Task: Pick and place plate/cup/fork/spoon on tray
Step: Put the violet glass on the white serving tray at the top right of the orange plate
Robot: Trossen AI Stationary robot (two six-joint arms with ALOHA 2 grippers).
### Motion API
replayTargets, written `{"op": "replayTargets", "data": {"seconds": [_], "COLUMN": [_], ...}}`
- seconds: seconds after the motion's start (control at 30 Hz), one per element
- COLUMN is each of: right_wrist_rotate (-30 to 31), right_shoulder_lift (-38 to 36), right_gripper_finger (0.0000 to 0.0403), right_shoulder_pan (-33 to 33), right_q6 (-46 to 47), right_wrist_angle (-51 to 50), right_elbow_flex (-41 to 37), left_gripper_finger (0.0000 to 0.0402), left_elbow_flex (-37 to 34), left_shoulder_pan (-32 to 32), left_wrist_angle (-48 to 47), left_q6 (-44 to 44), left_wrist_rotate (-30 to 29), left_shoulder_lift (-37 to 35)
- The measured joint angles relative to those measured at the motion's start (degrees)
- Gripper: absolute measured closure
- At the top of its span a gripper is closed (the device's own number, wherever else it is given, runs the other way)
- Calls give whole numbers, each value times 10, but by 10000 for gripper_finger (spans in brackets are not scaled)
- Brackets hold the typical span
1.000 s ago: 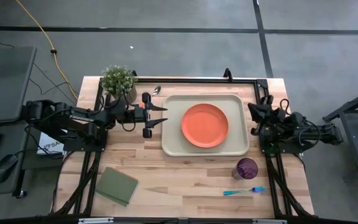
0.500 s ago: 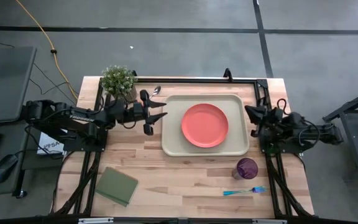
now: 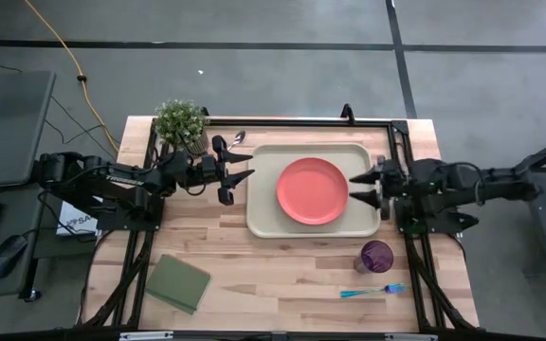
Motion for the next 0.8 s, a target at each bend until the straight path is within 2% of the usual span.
{"op": "replayTargets", "data": {"seconds": [0.2, 0.33, 0.4, 0.6, 0.8], "right_wrist_rotate": [-83, -95, -90, -94, -94], "right_shoulder_lift": [168, 249, 271, 318, 362], "right_gripper_finger": [174, 174, 174, 174, 174], "right_shoulder_pan": [56, 108, 132, 214, 274], "right_q6": [204, 296, 336, 423, 443], "right_wrist_angle": [-356, -509, -535, -519, -497], "right_elbow_flex": [195, 270, 289, 292, 292], "left_gripper_finger": [239, 239, 239, 239, 239], "left_elbow_flex": [0, 0, 0, 0, 0], "left_shoulder_pan": [0, 0, -1, -1, -1], "left_wrist_angle": [0, -1, -1, -6, -8], "left_q6": [0, -1, -9, -30, -31], "left_wrist_rotate": [0, 0, 0, 0, 0], "left_shoulder_lift": [0, 0, 0, 0, 0]}}
